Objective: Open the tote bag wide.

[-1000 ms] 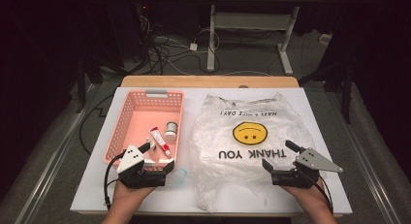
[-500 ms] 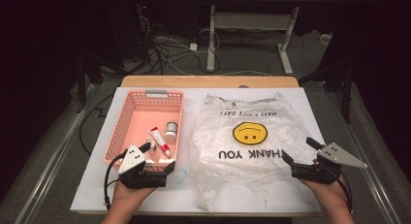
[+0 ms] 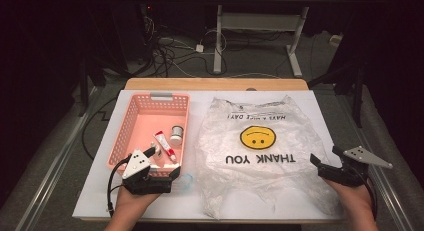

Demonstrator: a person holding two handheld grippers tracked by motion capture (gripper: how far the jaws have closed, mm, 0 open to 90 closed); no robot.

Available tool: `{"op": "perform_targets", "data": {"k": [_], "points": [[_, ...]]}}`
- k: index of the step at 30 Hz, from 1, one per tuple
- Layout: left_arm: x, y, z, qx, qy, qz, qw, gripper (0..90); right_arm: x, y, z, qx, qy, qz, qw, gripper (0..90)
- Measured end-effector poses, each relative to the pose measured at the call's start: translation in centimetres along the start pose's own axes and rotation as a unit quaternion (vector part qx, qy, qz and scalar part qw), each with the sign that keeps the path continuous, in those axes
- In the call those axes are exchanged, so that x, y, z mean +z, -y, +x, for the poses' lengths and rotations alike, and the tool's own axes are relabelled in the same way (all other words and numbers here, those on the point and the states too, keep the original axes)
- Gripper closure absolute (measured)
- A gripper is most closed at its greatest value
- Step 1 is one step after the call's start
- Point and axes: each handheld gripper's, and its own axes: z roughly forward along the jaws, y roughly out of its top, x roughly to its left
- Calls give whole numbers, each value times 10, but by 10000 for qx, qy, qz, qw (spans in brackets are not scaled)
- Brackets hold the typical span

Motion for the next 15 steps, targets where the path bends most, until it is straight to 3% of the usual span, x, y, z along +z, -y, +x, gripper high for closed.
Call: {"op": "perform_targets", "data": {"k": [8,12,15], "points": [[-1,0,-1,38,18,39,10000,0,9,11,-22,512,60,667,9964,232],[-1,0,0,41,23,60,10000,0,15,16,-26,543,80,897,9945,286],[-1,0,0,104,-98,15,9999,0,18,19,-29,612,125,979,9932,351]]}}
